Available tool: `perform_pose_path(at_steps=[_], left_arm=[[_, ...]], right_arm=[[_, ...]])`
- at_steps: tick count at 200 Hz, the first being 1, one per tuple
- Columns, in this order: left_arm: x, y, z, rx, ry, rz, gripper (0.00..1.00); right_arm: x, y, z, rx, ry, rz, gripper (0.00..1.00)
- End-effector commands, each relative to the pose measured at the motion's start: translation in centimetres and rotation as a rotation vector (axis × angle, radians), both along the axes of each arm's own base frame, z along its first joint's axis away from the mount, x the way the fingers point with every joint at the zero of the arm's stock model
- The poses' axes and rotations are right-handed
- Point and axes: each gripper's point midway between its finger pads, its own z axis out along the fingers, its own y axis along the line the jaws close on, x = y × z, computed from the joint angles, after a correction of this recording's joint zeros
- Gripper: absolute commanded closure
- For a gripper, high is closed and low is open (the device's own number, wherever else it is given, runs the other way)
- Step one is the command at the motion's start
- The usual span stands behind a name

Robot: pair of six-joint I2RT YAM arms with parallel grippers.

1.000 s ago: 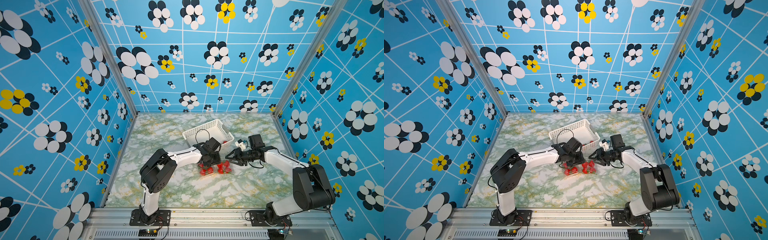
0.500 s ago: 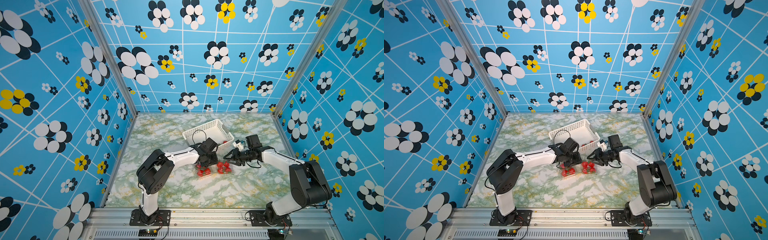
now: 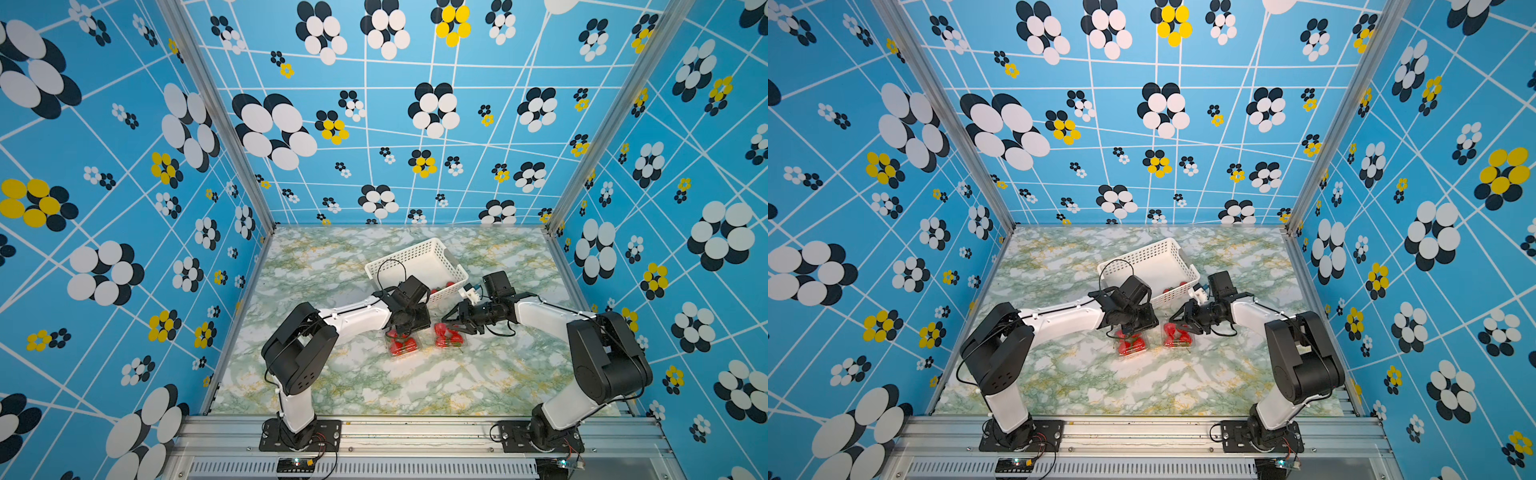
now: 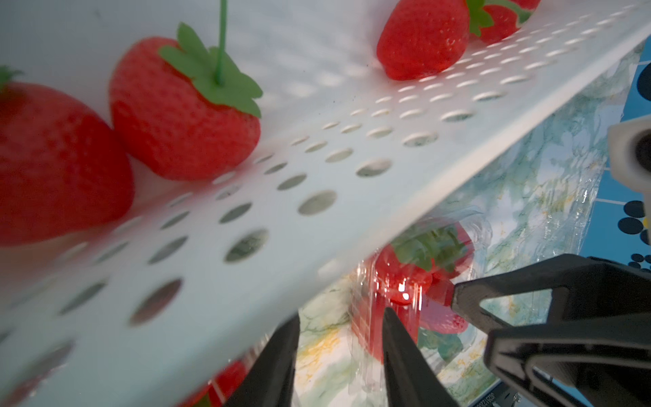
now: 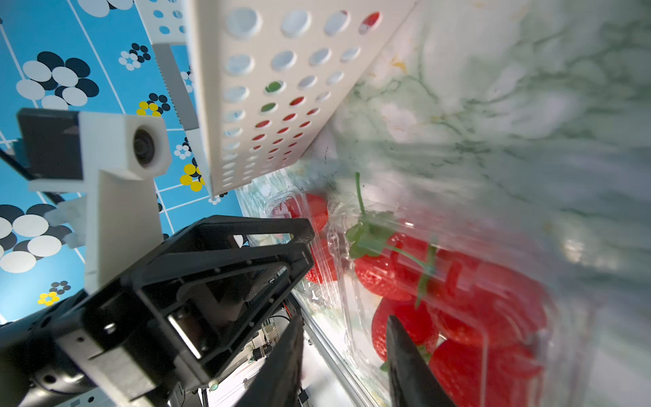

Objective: Pack strawberries into containers
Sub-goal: Close the packing box at the center of the board.

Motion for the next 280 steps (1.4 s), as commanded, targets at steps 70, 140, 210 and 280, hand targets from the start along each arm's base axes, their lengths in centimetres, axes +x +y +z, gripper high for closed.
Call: perform_pose_path(at_steps=[70,140,210,280], left_arm=[[0.5,-0.5,1.0,-0.107,-0.081,0.002,0.45],[0.2,-2.9,1.9,-0.183,-0.116,-0.069,0.42],[-0.5,-4.1,0.7,-0.175,-0.09,-0.114,0.41],[-1.0,-4.3,-0.5,-0.153,-0.076,-0.126,0.41]], right_arm=[[0.3,0.7,-1.5,-0.034,0.029,0.006,0.62],[0.6,0.6,-0.1,-0.048,-0.001,0.004,0.63],[0.6,0.4,0.1,-0.06,-0.004,-0.003,0.63],[0.5,0.3,0.1,-0.064,-0.005,-0.001,0.64]])
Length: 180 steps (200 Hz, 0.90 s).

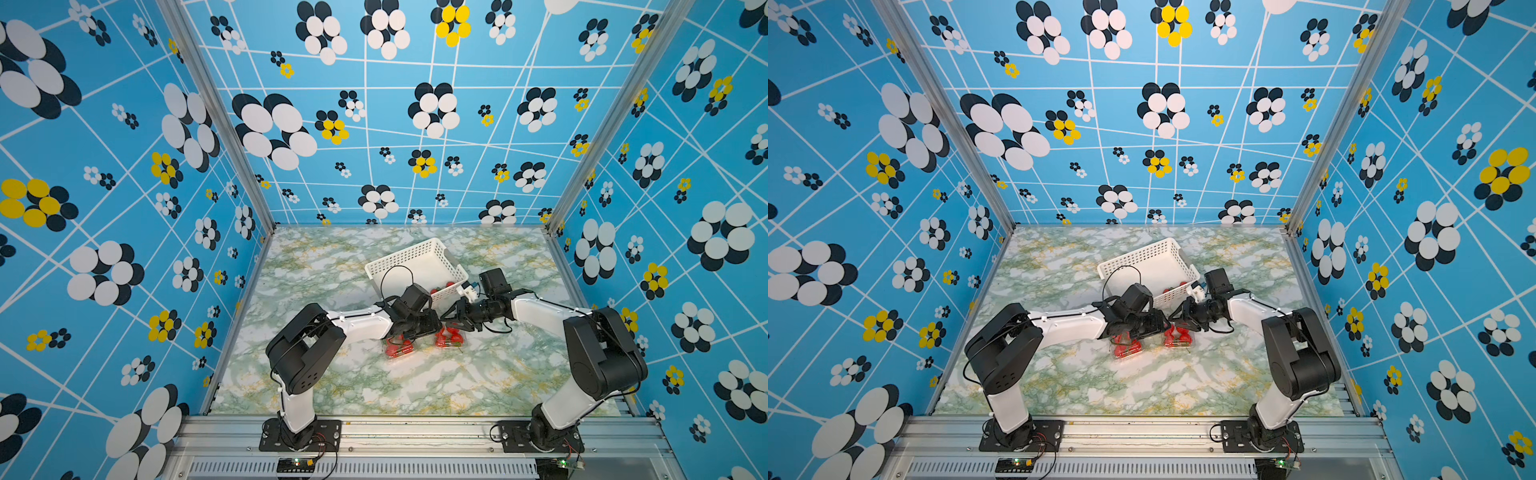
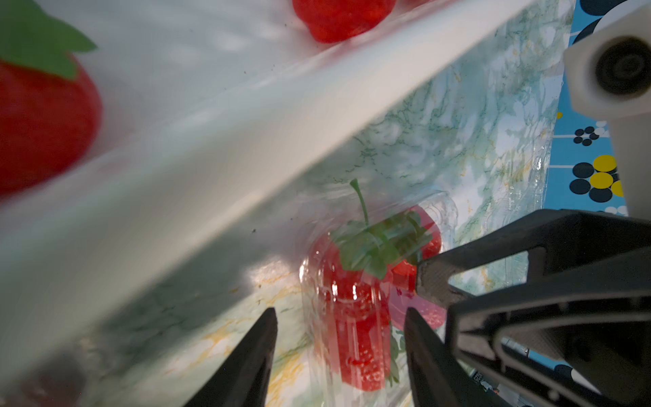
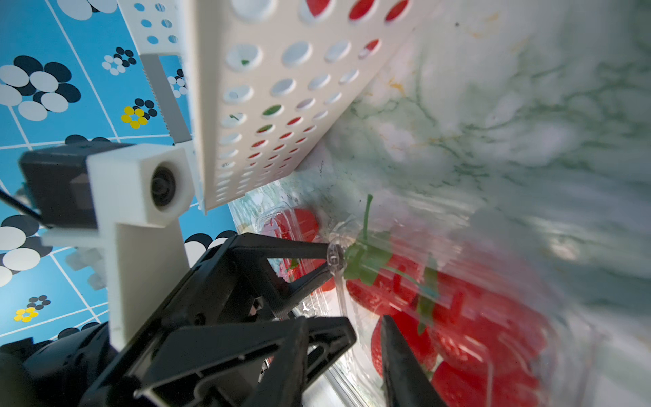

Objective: Pack strawberries into containers
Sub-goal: Close the packing box at the center of the board.

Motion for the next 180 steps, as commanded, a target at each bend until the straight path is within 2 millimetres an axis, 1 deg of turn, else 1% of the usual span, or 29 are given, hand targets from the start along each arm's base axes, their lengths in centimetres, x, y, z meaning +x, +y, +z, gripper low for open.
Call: perform_pose_path(at_steps=[1,31,35,70,92,136,162,180], left_arm=[[0.0,-1.2,0.2,-0.018,-0.016,-0.038,0.41],[0.2,-1.3,0.2,-0.033,-0.026,-0.03,0.41],[0.2,-1.1,-0.5,-0.022,-0.017,-0.028,0.41],[0.5,-0.7,-1.1,-0.026,-0.014,-0.007,0.41],[1.0,-0.6,-1.2,-0.056,-0.015,0.01,0.41],[1.0,-0.2,-1.7,-0.068,-0.012,0.027,0.48],[1.1,0.4,-1.8,-0.074,-0.009,0.048,0.5],[1.2,0.8,-1.8,-0.081,-0.013,0.063,0.53]], right_arm=[[-0.2,0.0,0.4,-0.023,-0.001,0.002,0.64],[-0.3,-0.1,0.6,-0.027,-0.005,0.005,0.64],[-0.3,-0.1,0.5,-0.028,-0.004,0.005,0.64],[-0.5,-0.2,0.8,-0.033,-0.01,0.008,0.64],[-0.6,-0.3,0.6,-0.038,-0.006,0.007,0.65],[-0.8,-0.5,0.6,-0.049,-0.005,0.006,0.65],[-0.9,-0.6,0.4,-0.057,0.0,0.008,0.65],[-1.0,-0.6,0.5,-0.064,-0.001,0.011,0.65]])
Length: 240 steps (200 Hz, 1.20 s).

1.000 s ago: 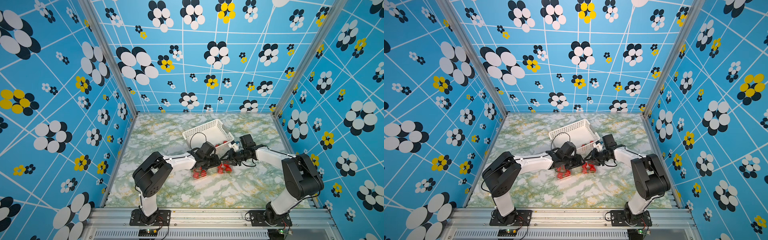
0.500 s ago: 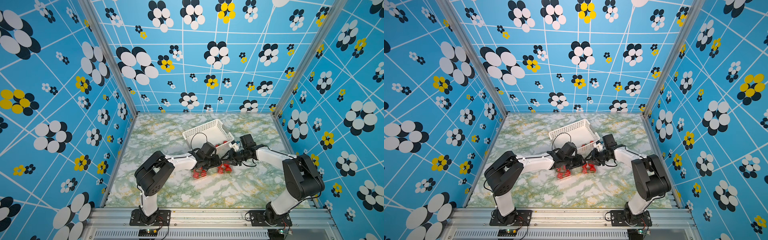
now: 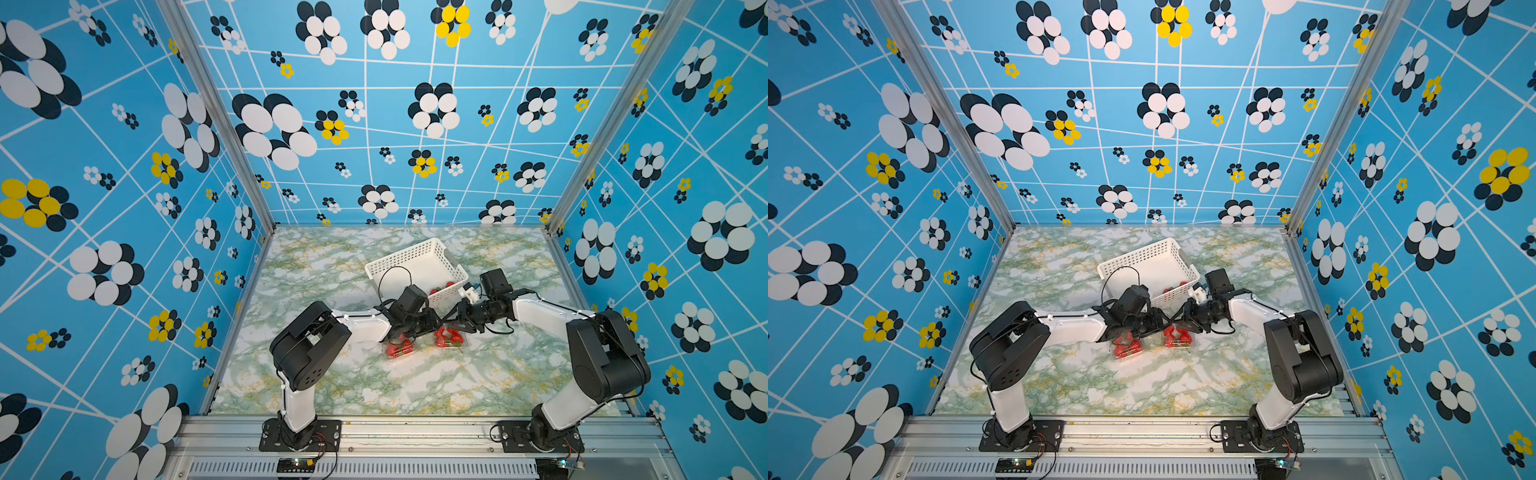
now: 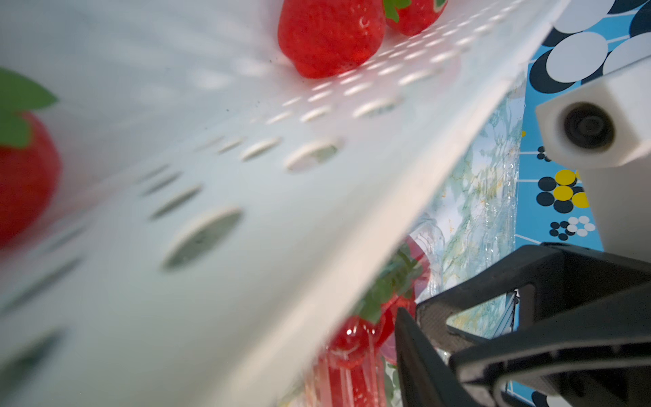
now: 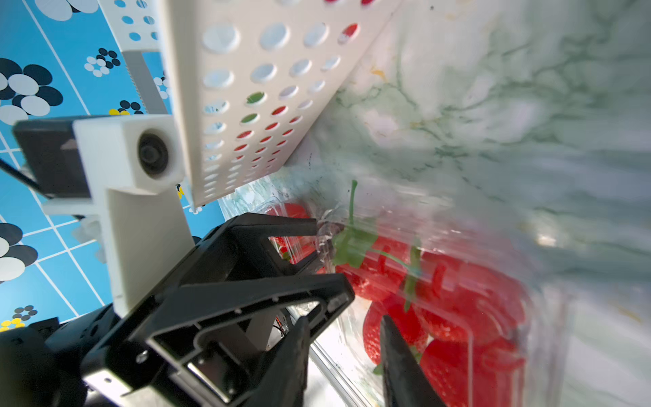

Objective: Pack strawberries into containers
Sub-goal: Close the packing box at the center of the board.

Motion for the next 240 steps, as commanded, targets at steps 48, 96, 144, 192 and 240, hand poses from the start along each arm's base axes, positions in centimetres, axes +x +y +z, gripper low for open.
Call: perform_pose_path(at_steps=[48,96,144,192,240], left_arm=[[-0.2,1.4,-1.8,-0.004,0.049,0.034,0.65],[-0.2,1.2,-2.2,-0.01,0.058,0.03,0.76],[-0.2,1.3,-2.1,-0.015,0.054,0.032,0.68],[-0.3,1.0,-1.0,-0.069,0.023,0.03,0.61],[-1.4,0.9,-0.3,-0.079,0.011,-0.004,0.47]], right_arm=[[-0.4,-0.2,0.7,-0.034,-0.021,0.022,0.65],[-0.3,-0.2,0.9,-0.037,-0.025,0.024,0.65],[-0.3,-0.3,1.0,-0.043,-0.027,0.027,0.65],[-0.6,-0.4,0.4,-0.053,-0.017,0.026,0.66],[-0.5,-0.4,0.5,-0.049,-0.02,0.023,0.66]])
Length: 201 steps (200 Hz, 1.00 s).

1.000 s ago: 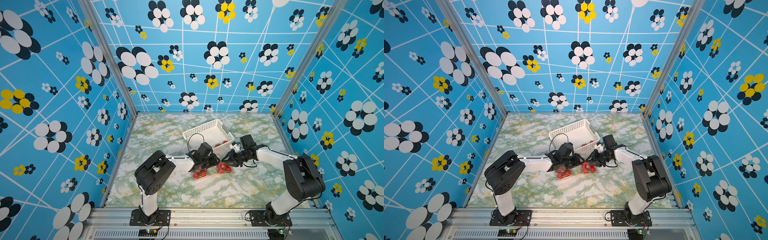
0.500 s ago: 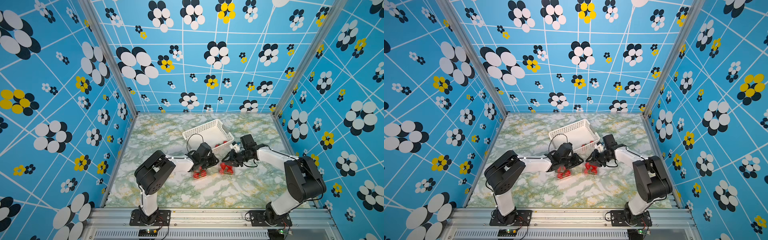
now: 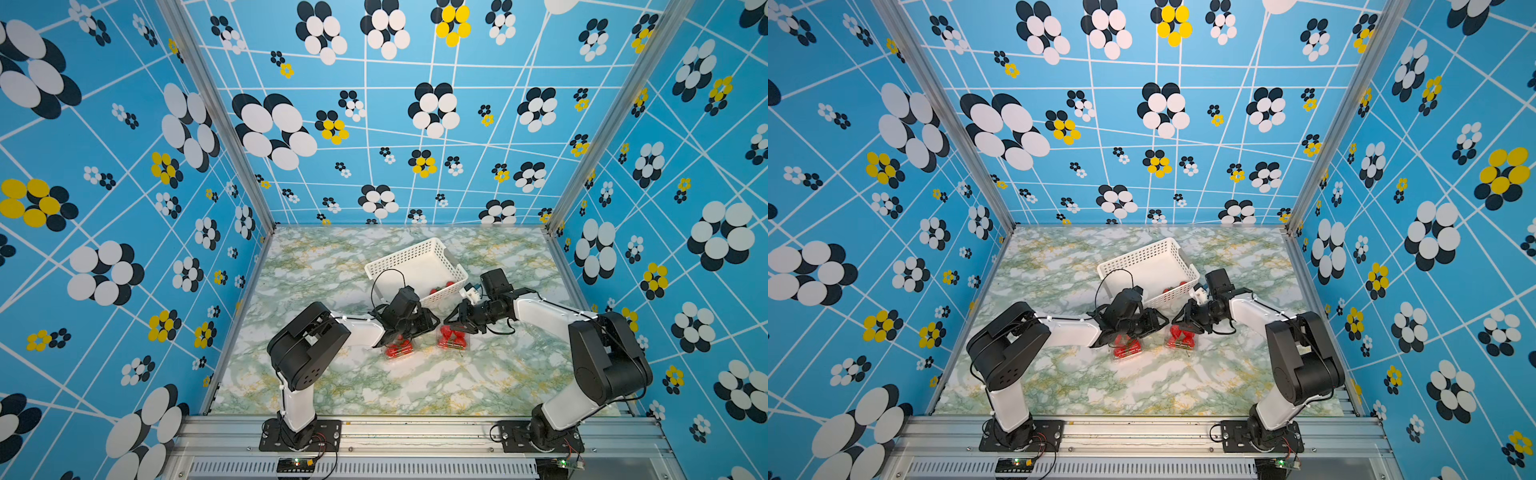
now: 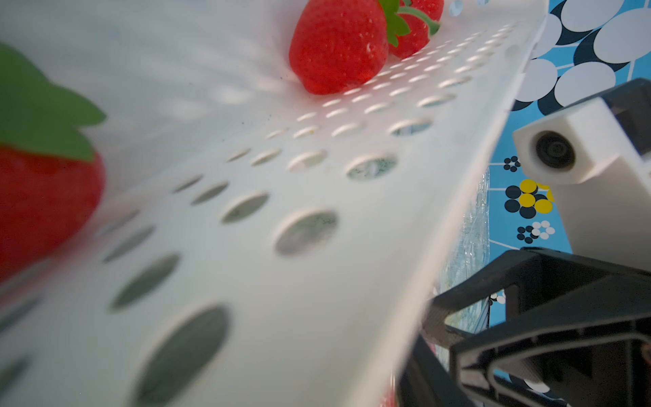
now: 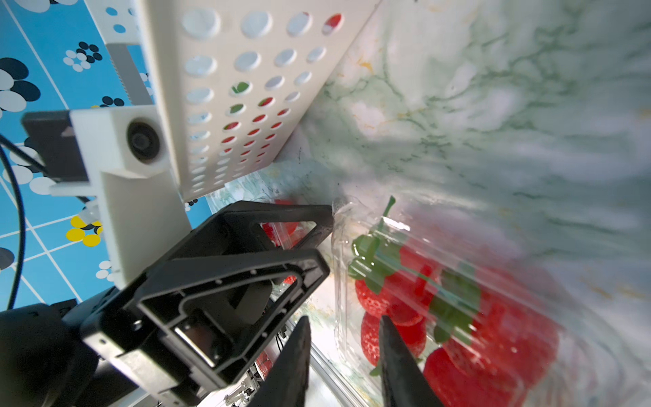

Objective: Pack strawberries into containers
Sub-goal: Close the packing box at the center of the board.

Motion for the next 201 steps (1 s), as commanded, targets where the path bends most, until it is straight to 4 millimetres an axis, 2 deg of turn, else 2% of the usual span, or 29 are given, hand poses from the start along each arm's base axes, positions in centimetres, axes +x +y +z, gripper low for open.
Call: perform_pose_path(at_steps=[1,27,62,146,201], left_arm=[[-1.5,0.3,-0.5,0.016,0.033,-0.03,0.47],[-3.0,-0.8,-1.2,0.008,0.051,-0.087,0.46],[-4.2,-1.7,-0.5,-0.017,0.028,-0.133,0.45],[-6.1,-0.1,-2.0,0.029,0.067,-0.133,0.46],[-6.4,-0.6,-2.0,0.006,0.066,-0.153,0.47]], right_arm=[[-0.1,0.1,0.5,-0.015,-0.02,0.013,0.66],[0.0,0.1,0.5,-0.015,-0.019,0.01,0.66],[-0.2,0.0,0.3,-0.017,-0.017,0.008,0.66],[0.0,0.0,0.5,-0.023,-0.025,0.009,0.66],[0.0,-0.1,0.3,-0.027,-0.02,0.009,0.66]])
